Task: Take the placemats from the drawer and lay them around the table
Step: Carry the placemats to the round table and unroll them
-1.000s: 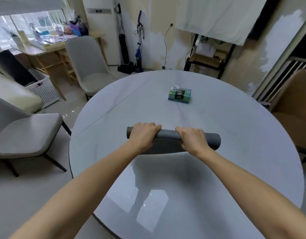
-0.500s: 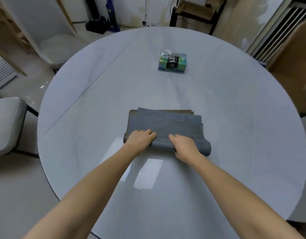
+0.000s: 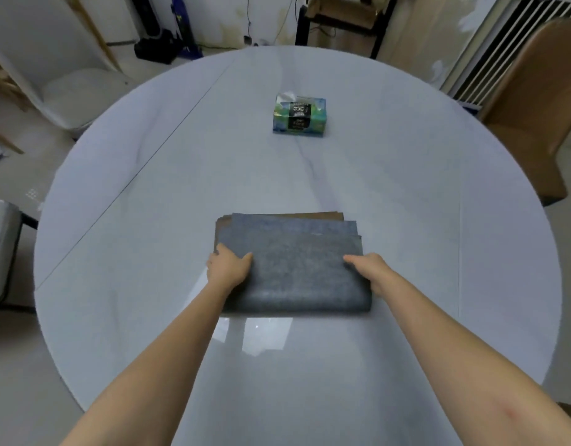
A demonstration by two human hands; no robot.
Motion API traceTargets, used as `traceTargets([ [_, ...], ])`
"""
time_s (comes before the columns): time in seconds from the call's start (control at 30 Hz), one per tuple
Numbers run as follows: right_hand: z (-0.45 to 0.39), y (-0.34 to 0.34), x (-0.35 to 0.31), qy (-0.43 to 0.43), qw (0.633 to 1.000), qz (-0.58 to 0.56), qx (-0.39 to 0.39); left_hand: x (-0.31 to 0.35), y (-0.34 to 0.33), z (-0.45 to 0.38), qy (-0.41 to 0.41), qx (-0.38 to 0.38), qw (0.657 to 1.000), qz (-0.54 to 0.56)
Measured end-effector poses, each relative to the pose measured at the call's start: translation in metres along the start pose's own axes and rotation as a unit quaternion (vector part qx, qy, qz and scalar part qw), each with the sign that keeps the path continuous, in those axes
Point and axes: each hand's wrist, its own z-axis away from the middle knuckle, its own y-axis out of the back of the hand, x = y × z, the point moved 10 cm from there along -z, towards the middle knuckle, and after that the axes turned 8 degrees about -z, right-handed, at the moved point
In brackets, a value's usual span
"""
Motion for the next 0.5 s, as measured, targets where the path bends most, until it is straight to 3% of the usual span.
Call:
traceTargets([
  [0.07, -0.007, 0.001, 0.008, -0.002, 1.000, 0.011, 0.013, -0.007, 0.007, 0.001, 0.044, 0.031, 0.998, -0.037],
  [0.3, -0.012, 0.008, 0.005, 0.026, 0.995, 0.024, 0.091, -0.015, 0.020, 0.000, 0.092, 0.048, 0.985, 0.136],
  [0.4, -0.009, 0.014, -0.001, 0.049, 0.987, 0.053, 0.141, -0.011, 0.024, 0.000, 0.068, 0.013, 0.976, 0.206],
  [0.5, -0.006, 0.016, -0.006, 0.070, 0.990, -0.002, 0.125, -0.009, 0.031, 0.002, 0.059, -0.048, 0.948, 0.309],
])
